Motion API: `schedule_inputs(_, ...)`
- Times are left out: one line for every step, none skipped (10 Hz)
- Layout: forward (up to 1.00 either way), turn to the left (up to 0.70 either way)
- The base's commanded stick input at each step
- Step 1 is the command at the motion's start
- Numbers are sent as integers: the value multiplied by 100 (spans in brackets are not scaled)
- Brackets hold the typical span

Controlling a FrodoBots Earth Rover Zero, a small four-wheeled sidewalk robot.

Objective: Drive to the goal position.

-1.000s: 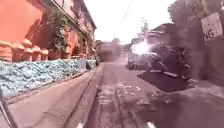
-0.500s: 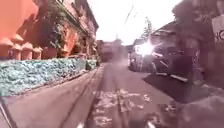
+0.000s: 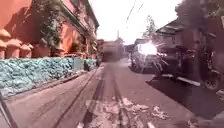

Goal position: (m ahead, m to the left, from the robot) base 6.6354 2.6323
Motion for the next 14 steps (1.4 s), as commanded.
schedule_inputs(100,0)
schedule_inputs(100,0)
schedule_inputs(100,0)
schedule_inputs(100,0)
schedule_inputs(100,0)
schedule_inputs(100,0)
schedule_inputs(77,0)
schedule_inputs(0,0)
schedule_inputs(0,0)
schedule_inputs(0,0)
schedule_inputs(0,0)
schedule_inputs(0,0)
schedule_inputs(0,0)
schedule_inputs(0,0)
